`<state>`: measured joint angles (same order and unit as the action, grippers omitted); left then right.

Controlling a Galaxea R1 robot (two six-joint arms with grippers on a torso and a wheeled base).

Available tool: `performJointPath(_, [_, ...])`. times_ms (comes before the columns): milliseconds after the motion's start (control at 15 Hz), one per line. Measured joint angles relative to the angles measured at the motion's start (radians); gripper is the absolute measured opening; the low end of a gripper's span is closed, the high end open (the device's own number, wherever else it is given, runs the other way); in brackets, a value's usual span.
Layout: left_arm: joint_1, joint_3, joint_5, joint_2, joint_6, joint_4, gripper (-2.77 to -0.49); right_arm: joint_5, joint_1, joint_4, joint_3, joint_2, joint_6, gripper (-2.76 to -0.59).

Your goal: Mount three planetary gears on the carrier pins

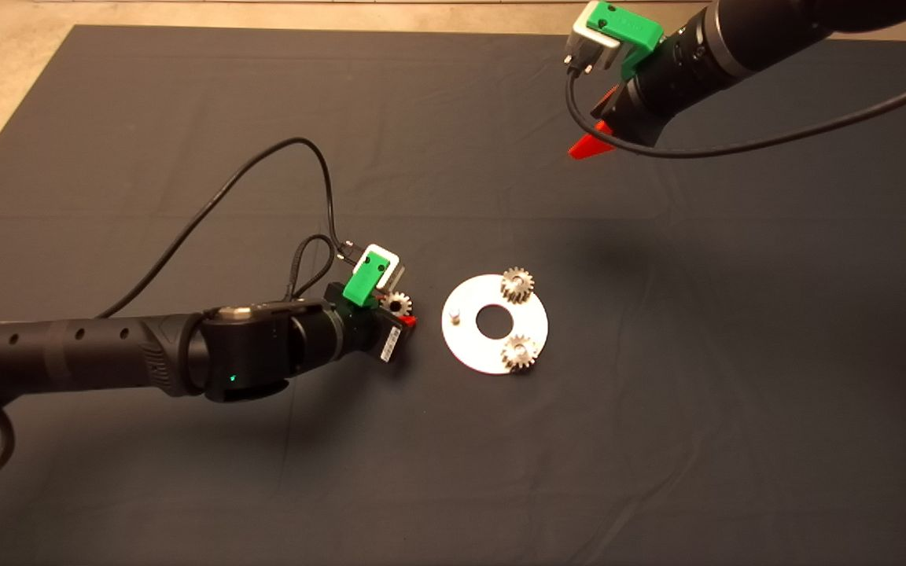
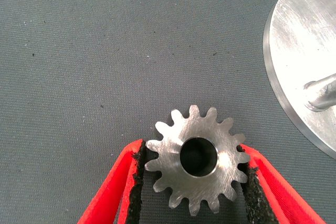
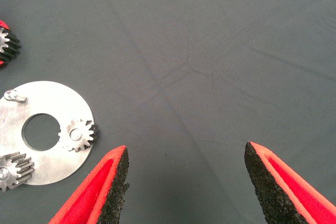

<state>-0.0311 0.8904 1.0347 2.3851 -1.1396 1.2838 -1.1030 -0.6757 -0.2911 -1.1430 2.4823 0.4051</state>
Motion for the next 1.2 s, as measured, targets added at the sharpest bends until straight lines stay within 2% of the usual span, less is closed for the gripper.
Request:
performJointPath(1000, [0.000,0.000,-0.005,-0.003,0.003,0.000,-2.40,0.000,0.000,0.000,0.000,0.000,0.000,-1.73])
performJointPath(1067, [0.000,0.000,-0.004,-0.003,0.004,-0.001,-2.40,0.000,0.000,0.000,0.000,0.000,0.000,-1.73])
performJointPath(1200, [0.000,-0.004,0.012,-0.002,0.023,-0.001,-2.46,0.000,0.000,0.000,0.000,0.000,0.000,-1.73])
